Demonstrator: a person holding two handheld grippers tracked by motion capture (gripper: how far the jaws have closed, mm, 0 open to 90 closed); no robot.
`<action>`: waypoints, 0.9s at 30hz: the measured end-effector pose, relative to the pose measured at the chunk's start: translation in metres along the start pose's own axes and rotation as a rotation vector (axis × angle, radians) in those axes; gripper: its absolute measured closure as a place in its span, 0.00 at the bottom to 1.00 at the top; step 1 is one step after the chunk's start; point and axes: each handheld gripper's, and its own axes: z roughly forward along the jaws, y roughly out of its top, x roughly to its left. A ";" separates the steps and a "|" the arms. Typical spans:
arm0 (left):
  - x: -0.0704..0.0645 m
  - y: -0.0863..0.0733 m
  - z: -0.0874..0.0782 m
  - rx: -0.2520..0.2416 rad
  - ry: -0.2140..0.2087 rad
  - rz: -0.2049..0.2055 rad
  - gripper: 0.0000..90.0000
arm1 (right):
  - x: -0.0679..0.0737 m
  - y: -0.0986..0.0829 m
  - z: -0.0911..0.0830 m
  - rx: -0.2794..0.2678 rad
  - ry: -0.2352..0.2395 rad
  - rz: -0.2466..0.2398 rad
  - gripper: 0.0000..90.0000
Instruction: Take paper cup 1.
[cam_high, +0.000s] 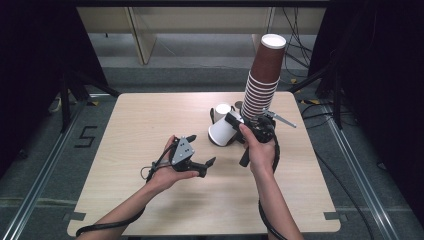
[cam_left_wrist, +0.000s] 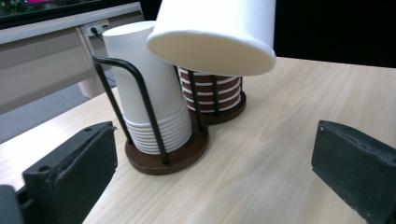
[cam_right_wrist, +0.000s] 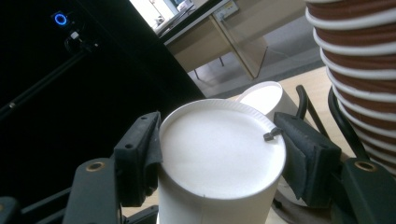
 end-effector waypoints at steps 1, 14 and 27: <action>0.000 0.000 0.000 0.000 0.000 0.000 0.00 | 0.000 0.000 0.000 0.000 0.000 0.000 0.40; -0.001 0.001 0.005 -0.032 -0.046 0.010 0.00 | -0.012 -0.008 0.000 0.007 0.018 0.103 0.40; -0.001 0.003 0.008 -0.047 -0.064 0.028 0.00 | -0.020 -0.012 0.000 0.014 0.046 0.229 0.40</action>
